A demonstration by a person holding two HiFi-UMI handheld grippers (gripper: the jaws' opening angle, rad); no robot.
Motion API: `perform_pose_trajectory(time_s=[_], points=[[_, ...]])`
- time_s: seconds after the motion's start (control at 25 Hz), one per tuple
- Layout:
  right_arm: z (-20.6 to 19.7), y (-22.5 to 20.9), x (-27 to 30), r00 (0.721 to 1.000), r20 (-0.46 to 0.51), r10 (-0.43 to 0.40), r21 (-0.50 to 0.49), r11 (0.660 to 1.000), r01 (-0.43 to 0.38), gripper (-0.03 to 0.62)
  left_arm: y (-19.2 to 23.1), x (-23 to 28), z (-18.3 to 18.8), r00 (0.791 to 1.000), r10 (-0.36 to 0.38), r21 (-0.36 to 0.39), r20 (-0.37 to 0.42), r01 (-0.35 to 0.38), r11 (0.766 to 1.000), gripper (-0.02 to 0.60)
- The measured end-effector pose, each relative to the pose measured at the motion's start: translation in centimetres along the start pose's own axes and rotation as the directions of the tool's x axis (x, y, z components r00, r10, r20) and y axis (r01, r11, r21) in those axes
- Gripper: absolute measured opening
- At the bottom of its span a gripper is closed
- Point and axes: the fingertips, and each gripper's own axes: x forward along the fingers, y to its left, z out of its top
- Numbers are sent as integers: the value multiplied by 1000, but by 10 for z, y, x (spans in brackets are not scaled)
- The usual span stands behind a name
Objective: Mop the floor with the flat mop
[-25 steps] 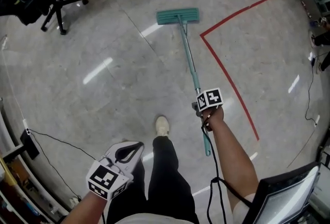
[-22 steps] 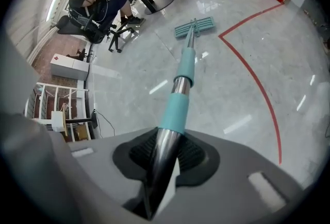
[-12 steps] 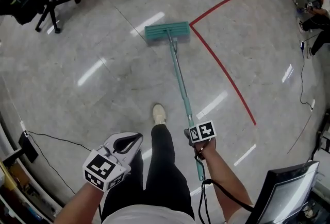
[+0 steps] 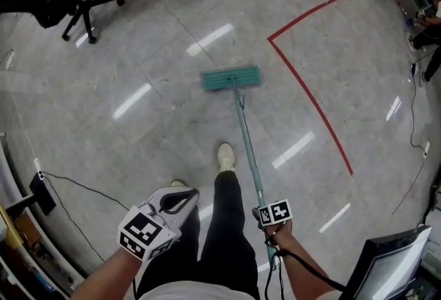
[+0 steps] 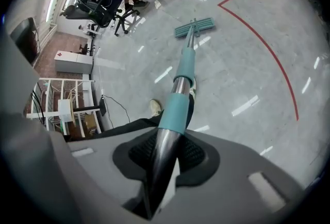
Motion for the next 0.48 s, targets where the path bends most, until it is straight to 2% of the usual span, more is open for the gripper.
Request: perform_pose_trajectory(time_s=[0.2, 0.48], points=[[5, -5, 23, 1000, -7, -10, 0, 1000, 10, 86, 1, -6, -7, 1000, 3, 3, -10, -3, 1000, 3], [45, -7, 32, 1000, 25, -3, 20, 1000, 2, 80, 10, -8, -9, 999, 32, -19, -13, -32, 999, 3]])
